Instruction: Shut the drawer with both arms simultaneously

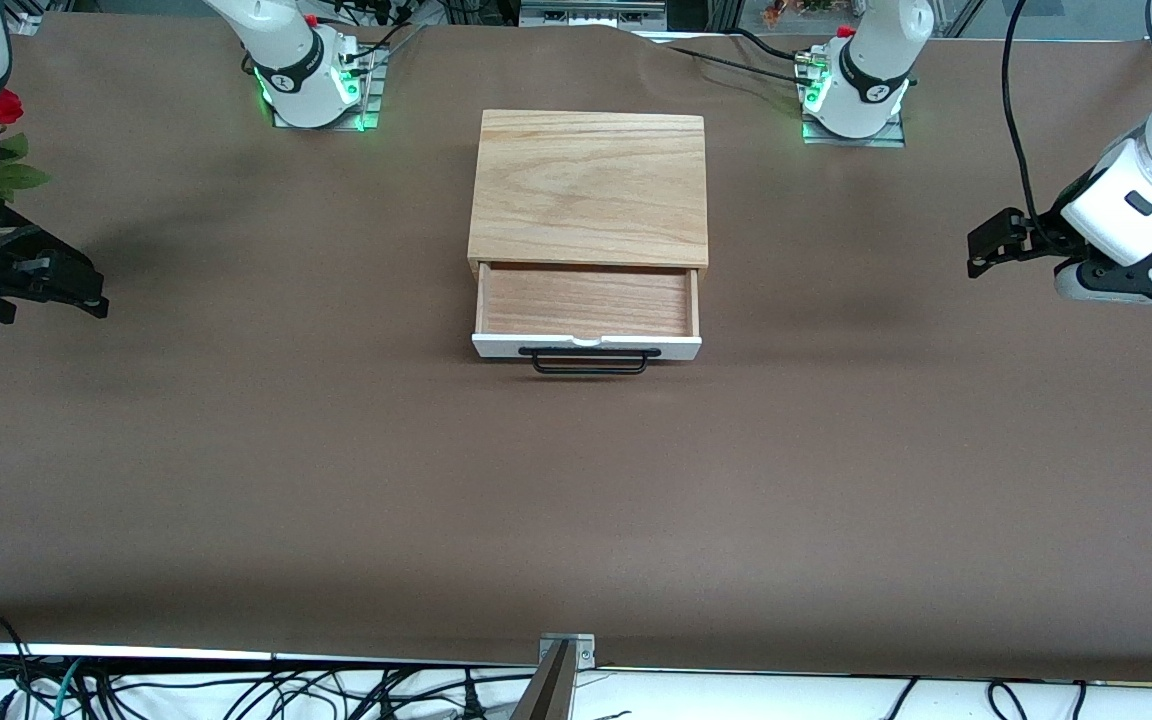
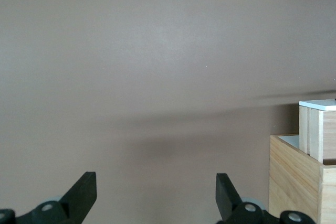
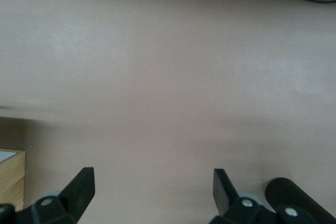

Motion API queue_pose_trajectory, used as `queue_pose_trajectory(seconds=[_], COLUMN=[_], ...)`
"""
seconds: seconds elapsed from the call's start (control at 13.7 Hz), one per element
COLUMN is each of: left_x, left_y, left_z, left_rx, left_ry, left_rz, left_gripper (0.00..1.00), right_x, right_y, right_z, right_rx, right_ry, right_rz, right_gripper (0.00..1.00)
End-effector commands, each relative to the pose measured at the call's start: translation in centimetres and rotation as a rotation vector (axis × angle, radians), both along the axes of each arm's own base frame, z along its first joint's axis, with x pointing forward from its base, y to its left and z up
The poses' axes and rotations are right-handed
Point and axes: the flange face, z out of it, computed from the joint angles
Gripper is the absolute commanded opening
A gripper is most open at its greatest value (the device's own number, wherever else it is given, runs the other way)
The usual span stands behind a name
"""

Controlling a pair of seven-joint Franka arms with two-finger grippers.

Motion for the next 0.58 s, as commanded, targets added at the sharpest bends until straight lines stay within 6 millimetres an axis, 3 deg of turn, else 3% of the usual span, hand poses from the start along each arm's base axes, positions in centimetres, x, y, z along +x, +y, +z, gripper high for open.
queue_pose_trajectory(seconds=[0.0, 0.51], left_x=[0.35, 0.33], left_y=[-0.01, -0.01], left_z=[0.7, 0.69], left_rx=[-0.026, -0.026], left_ry=[0.004, 0.006], left_rz=[-0.016, -0.016], left_gripper=[1.0, 1.0], right_x=[0.13, 0.12], right_y=[0.16, 0.04], right_z=[0.28, 0.26], right_rx=[0.008, 0.005], right_ry=[0.004, 0.005], right_rz=[-0.009, -0.007], right_gripper=[1.0, 1.0])
